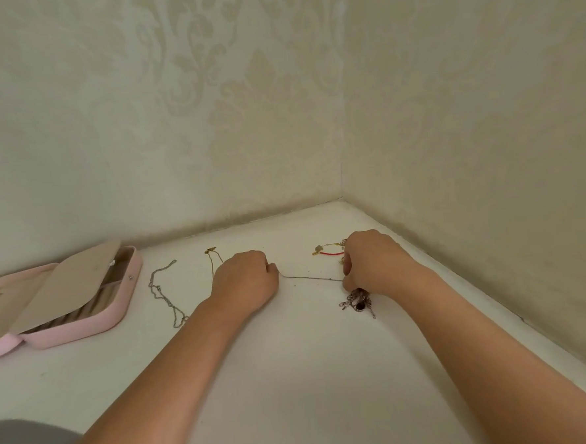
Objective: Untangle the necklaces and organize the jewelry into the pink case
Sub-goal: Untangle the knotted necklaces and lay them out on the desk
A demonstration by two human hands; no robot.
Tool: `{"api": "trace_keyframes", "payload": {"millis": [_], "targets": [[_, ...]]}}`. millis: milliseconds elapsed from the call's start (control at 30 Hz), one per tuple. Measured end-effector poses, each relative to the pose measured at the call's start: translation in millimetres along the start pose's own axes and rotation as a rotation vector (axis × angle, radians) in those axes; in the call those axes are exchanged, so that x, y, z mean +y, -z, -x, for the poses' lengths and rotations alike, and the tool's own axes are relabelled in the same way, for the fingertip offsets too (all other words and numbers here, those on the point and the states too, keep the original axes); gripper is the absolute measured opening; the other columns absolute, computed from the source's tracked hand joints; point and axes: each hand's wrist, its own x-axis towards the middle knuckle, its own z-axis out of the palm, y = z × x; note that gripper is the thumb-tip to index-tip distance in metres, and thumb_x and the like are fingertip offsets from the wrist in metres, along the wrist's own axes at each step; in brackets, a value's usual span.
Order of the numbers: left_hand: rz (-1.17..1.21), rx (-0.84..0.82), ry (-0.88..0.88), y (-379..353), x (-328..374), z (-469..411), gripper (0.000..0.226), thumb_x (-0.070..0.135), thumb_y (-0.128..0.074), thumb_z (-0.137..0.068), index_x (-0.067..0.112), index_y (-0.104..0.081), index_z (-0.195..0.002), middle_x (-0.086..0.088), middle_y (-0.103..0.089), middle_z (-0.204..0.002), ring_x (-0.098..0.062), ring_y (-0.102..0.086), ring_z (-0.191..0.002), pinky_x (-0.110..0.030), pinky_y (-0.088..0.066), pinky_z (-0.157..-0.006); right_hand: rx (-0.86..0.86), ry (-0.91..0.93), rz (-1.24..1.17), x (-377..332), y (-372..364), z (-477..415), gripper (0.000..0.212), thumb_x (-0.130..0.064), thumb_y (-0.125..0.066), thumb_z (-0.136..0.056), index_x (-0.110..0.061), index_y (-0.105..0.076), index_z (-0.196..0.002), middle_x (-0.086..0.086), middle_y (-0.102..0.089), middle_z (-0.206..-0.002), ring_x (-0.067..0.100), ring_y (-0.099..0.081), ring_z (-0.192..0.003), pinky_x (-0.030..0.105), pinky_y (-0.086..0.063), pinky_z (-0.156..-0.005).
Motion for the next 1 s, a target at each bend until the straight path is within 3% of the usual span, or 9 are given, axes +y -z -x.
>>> {"api": "trace_keyframes", "payload": {"millis": [67, 200, 300, 400, 467, 633, 767, 867, 1000], "targets": [[-0.054, 0.015, 0.019, 0.5, 4.0, 4.0, 0.021, 0.027, -0.04, -0.094, 0.01, -0.052, -0.096, -0.005, -0.061, -0.093, -0.026, -0.056, -0.087, -0.032, -0.039, -0.074, 0.004, 0.014, -0.005, -0.1, -0.6, 0.1, 0.027, -0.013, -0.072, -0.075, -0.005, -0.066, -0.1, 0.009, -0.067, -0.1, 0.025, -0.063, -0.087, 0.024, -0.041, -0.058], [-0.22, 0.016, -0.017, 1.1, 12.0, 8.9, 0.032, 0.029, -0.044, -0.089, 0.015, -0.046, -0.118, -0.005, -0.052, -0.114, -0.026, -0.046, -0.108, -0.039, -0.03, -0.094, -0.004, 0.048, -0.067, 4.7, 1.4, -2.6, 0.021, -0.013, -0.073, -0.075, -0.006, -0.064, -0.094, 0.009, -0.065, -0.103, 0.027, -0.062, -0.094, 0.028, -0.044, -0.064], [-0.051, 0.052, -0.194, -0.7, 21.4, 12.3, 0.041, 0.02, -0.049, -0.085, 0.02, -0.046, -0.125, 0.0, -0.05, -0.119, -0.021, -0.042, -0.112, -0.034, -0.025, -0.096, -0.001, 0.066, -0.144, 8.4, 3.4, -3.1, 0.012, -0.012, -0.069, -0.078, -0.014, -0.058, -0.084, 0.006, -0.064, -0.1, 0.024, -0.06, -0.091, 0.026, -0.042, -0.062], [0.202, 0.046, -0.346, -7.1, 34.0, 17.7, 0.035, 0.024, -0.051, -0.088, 0.022, -0.052, -0.123, 0.007, -0.054, -0.11, -0.015, -0.045, -0.108, -0.029, -0.026, -0.097, -0.01, 0.091, -0.297, 7.8, 4.8, -2.6, 0.015, -0.014, -0.066, -0.081, -0.015, -0.054, -0.073, 0.001, -0.058, -0.08, 0.014, -0.051, -0.065, 0.022, -0.037, -0.052], [0.292, 0.005, -0.392, -14.5, 37.1, 17.5, 0.031, 0.035, -0.057, -0.09, 0.022, -0.055, -0.118, 0.01, -0.055, -0.104, -0.012, -0.047, -0.1, -0.026, -0.031, -0.089, -0.029, 0.115, -0.362, 6.3, 4.4, -4.3, 0.017, -0.015, -0.063, -0.084, -0.016, -0.053, -0.07, -0.002, -0.054, -0.072, 0.01, -0.045, -0.058, 0.021, -0.035, -0.049], [0.369, -0.024, -0.408, -18.7, 34.4, 10.9, 0.016, 0.035, -0.067, -0.086, 0.026, -0.054, -0.087, 0.016, -0.047, -0.079, -0.008, -0.045, -0.078, -0.014, -0.029, -0.063, -0.072, 0.121, -0.588, 8.0, -2.6, -11.0, 0.013, -0.012, -0.065, -0.086, -0.018, -0.054, -0.08, -0.003, -0.057, -0.075, 0.011, -0.051, -0.061, 0.023, -0.04, -0.058], [0.48, -0.05, -0.35, -15.0, 31.5, 10.4, 0.014, 0.027, -0.072, -0.084, 0.02, -0.061, -0.081, 0.015, -0.054, -0.069, 0.0, -0.049, -0.064, -0.013, -0.035, -0.058, -0.105, 0.114, -0.814, 11.0, -2.5, -12.0, 0.017, 0.0, -0.066, -0.084, -0.013, -0.055, -0.08, 0.006, -0.059, -0.072, 0.02, -0.054, -0.062, 0.026, -0.046, -0.062], [0.522, -0.078, -0.313, -14.4, 29.2, 9.9, 0.015, 0.029, -0.075, -0.081, 0.019, -0.063, -0.078, 0.013, -0.055, -0.066, 0.001, -0.048, -0.058, -0.014, -0.036, -0.056, -0.119, 0.058, -0.923, 12.2, -1.6, -12.3, 0.02, 0.004, -0.064, -0.084, -0.012, -0.052, -0.078, 0.009, -0.06, -0.074, 0.017, -0.057, -0.058, 0.02, -0.049, -0.057], [0.593, -0.091, -0.275, -15.7, 26.3, 8.7, 0.015, 0.028, -0.077, -0.079, 0.017, -0.067, -0.075, 0.011, -0.057, -0.064, 0.002, -0.047, -0.054, -0.012, -0.033, -0.054, -0.158, 0.005, -1.058, 15.9, 0.0, -14.6, 0.023, 0.01, -0.061, -0.082, -0.011, -0.051, -0.079, 0.012, -0.059, -0.08, 0.02, -0.06, -0.063, 0.023, -0.053, -0.06]]}}
